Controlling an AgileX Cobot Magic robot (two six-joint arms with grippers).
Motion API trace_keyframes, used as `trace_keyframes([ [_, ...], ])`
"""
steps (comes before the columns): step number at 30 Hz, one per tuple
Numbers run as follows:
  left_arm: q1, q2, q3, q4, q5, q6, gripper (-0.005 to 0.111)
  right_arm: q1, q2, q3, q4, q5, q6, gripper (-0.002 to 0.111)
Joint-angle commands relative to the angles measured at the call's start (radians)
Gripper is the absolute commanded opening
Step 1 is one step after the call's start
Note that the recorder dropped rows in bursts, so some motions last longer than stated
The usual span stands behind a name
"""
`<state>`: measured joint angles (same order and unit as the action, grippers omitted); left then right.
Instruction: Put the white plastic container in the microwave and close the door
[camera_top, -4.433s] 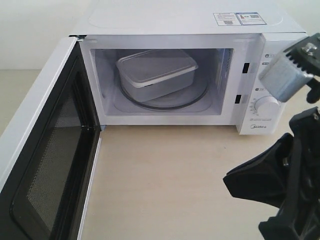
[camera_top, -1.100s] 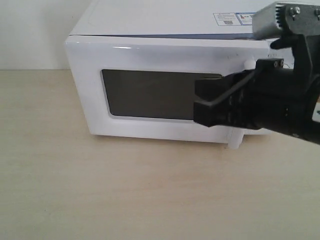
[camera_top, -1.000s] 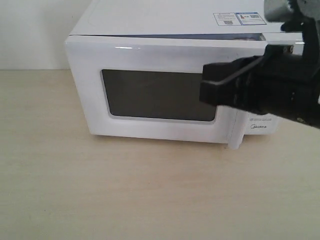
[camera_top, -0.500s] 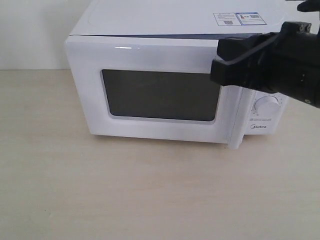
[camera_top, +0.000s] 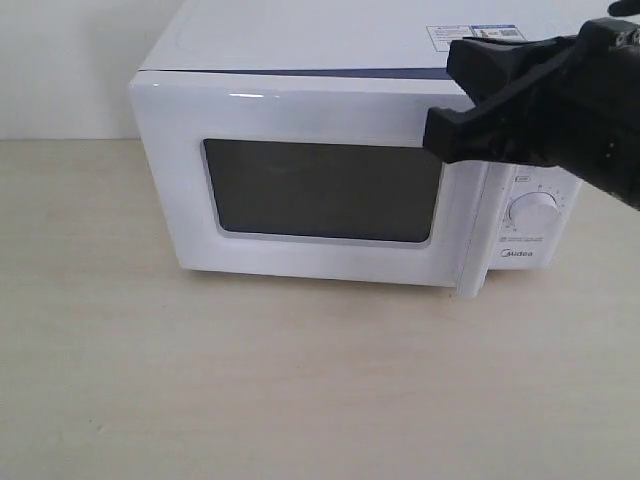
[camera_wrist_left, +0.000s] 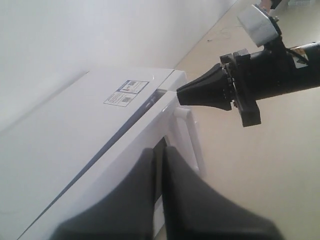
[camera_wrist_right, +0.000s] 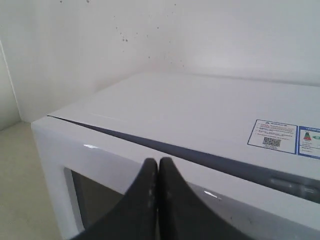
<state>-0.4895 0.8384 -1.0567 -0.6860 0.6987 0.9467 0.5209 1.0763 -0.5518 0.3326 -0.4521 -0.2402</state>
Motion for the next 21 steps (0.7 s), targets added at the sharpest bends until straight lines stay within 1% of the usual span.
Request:
trace_keyframes([
  [1,-0.008,-0.005,-0.01,-0.011,0.014,-0.013,0.004,0.013,0.03,0.051,0.053,-0.127,-0.019,0.0],
  [3,-0.008,-0.005,-0.01,-0.017,0.013,-0.013,0.004,0.013,0.053,0.063,0.06,-0.172,-0.019,0.0],
  [7,-0.008,-0.005,-0.01,-0.062,0.013,-0.013,0.004,0.039,0.098,0.07,0.072,-0.195,0.007,0.0],
  [10,-0.008,-0.005,-0.01,-0.066,0.015,-0.013,0.004,0.086,0.132,0.075,0.134,-0.254,0.01,0.0],
  [13,-0.008,-0.005,-0.01,-0.066,0.022,-0.013,0.004,0.12,0.172,0.075,0.197,-0.321,-0.036,0.0],
  [17,-0.008,-0.005,-0.01,-0.066,0.034,-0.013,0.004,0.12,0.232,0.075,0.25,-0.363,-0.039,0.0],
  [21,-0.008,-0.005,-0.01,-0.066,0.037,-0.013,0.004,0.12,0.281,0.071,0.248,-0.406,-0.035,0.0],
])
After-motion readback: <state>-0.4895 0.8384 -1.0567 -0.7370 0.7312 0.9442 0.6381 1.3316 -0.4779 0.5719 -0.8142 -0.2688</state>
